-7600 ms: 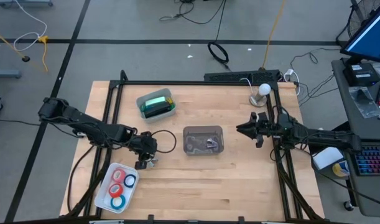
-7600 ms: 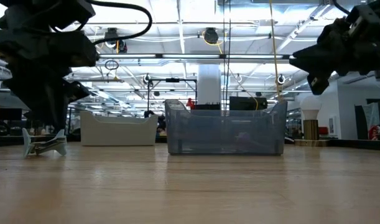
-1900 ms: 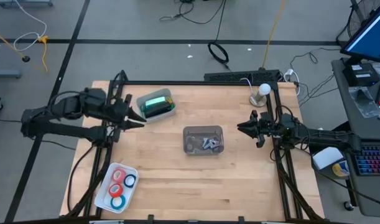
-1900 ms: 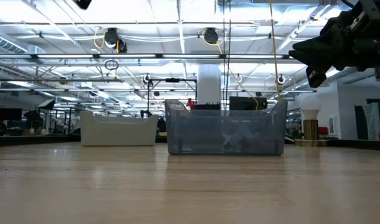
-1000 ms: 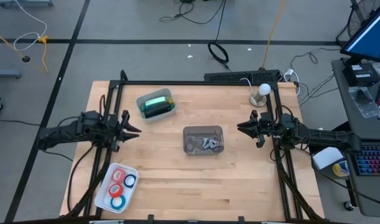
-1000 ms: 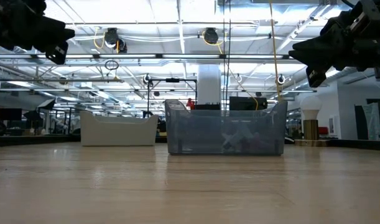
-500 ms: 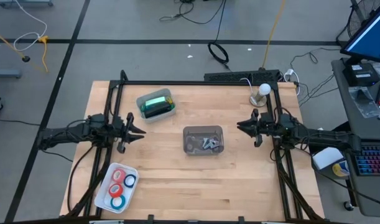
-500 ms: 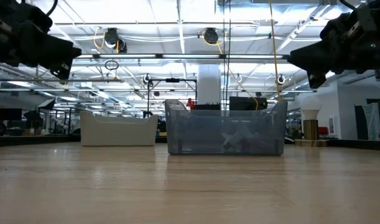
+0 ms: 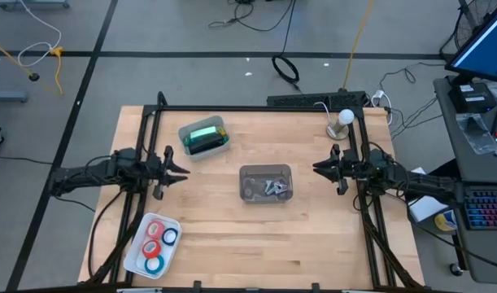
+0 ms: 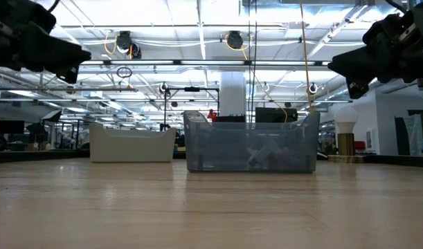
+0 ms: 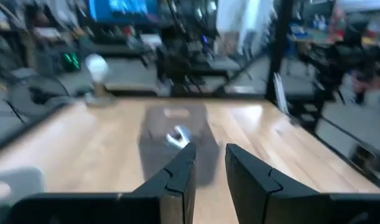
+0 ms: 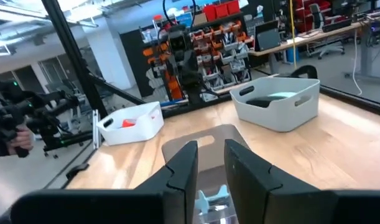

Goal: Pick and place Stapler, Stapler remover, tape
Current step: Return to Home Position

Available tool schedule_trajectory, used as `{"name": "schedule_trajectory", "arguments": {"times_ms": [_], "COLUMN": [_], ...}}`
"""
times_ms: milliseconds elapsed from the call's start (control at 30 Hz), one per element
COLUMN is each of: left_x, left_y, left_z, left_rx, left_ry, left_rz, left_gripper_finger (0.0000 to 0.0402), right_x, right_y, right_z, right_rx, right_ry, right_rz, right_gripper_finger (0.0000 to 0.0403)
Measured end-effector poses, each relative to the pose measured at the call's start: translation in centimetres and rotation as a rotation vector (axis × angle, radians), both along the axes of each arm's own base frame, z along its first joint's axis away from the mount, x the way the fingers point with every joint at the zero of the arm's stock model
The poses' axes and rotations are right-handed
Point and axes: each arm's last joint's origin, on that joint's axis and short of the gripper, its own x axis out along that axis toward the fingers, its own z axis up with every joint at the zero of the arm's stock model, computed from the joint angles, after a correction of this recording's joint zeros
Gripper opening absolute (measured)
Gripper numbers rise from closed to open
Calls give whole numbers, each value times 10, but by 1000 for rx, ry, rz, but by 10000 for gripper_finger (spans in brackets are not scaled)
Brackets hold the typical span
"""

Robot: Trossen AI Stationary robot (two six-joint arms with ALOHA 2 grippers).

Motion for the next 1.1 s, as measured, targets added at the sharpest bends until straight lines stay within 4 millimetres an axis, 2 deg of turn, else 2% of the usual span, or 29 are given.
{"name": "schedule_trajectory", "arguments": {"times_ms": [233, 500, 733, 1100], "left_x": [5, 5, 5, 6], "left_y": [1, 2, 8, 7], "left_z": [-7, -8, -10, -11], "left_rx": [27, 39, 26, -28], "left_ry": [-88, -82, -53, -47], "left_rz": [27, 57, 270, 219], "left_gripper_finger": [86, 86, 86, 86], "right_x": [-1, -1, -1, -1], "right_y": [0, 0, -4, -4], "right_z": [-1, -1, -1, -1], "right_rx": [-41, -51, -61, -86], "right_ry": [5, 7, 11, 15], "right_rz": [-1, -8, -142, -136], "right_gripper_finger": [70, 70, 70, 70]}}
